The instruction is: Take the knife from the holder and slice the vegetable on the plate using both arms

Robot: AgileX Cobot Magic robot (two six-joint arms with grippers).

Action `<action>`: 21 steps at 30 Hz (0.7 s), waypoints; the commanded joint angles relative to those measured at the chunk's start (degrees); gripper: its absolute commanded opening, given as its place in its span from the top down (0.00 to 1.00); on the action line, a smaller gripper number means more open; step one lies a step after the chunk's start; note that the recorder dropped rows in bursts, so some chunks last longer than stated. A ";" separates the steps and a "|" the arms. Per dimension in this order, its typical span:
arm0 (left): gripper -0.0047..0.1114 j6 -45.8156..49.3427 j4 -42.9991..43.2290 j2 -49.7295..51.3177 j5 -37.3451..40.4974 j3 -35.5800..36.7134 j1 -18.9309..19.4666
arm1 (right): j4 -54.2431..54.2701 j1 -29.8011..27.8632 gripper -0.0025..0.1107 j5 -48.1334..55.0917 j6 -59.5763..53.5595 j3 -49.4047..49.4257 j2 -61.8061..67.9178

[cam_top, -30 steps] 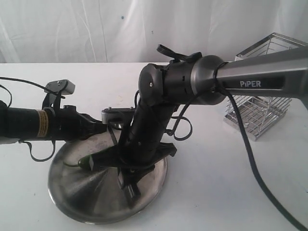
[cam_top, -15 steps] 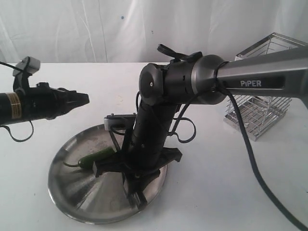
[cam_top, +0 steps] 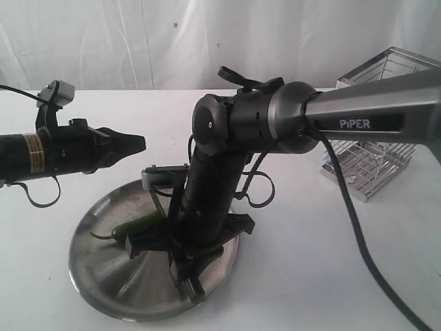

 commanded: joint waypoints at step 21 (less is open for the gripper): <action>0.96 1.36 7.29 -0.65 3.09 0.00 -0.38 | -5.31 2.95 0.98 -1.14 6.45 -0.20 1.77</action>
